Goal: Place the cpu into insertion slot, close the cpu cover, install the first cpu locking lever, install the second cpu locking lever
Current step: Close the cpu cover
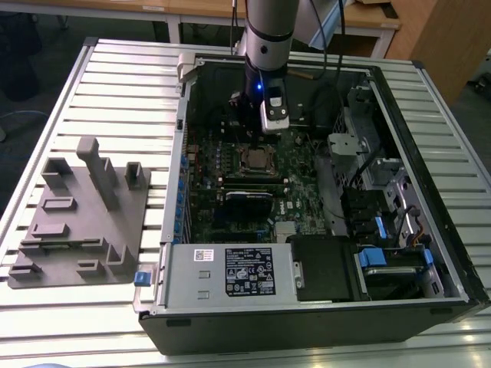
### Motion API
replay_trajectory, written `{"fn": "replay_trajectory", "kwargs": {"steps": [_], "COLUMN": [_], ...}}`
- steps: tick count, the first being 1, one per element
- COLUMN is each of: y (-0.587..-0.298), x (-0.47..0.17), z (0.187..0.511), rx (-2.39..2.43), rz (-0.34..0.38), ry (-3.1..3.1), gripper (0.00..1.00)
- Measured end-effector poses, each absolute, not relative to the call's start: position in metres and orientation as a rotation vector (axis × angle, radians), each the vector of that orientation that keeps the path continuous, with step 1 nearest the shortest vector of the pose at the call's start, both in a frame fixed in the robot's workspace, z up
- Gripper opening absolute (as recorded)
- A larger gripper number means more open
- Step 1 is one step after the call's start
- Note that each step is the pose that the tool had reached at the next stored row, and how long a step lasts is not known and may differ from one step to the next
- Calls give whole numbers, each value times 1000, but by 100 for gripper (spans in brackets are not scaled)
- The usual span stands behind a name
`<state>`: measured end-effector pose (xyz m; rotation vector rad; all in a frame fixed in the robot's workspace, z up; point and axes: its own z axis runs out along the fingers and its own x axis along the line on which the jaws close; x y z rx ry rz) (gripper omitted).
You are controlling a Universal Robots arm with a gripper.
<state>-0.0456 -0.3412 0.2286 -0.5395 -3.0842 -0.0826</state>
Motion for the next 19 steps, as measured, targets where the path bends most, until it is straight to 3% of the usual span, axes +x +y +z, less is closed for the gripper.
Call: {"fn": "replay_trajectory", "kwargs": {"steps": [19], "y": [-341], "x": [-46], "z": [226], "rx": [-285], "rz": [-92], "ry": [-3133], "gripper": [11]}}
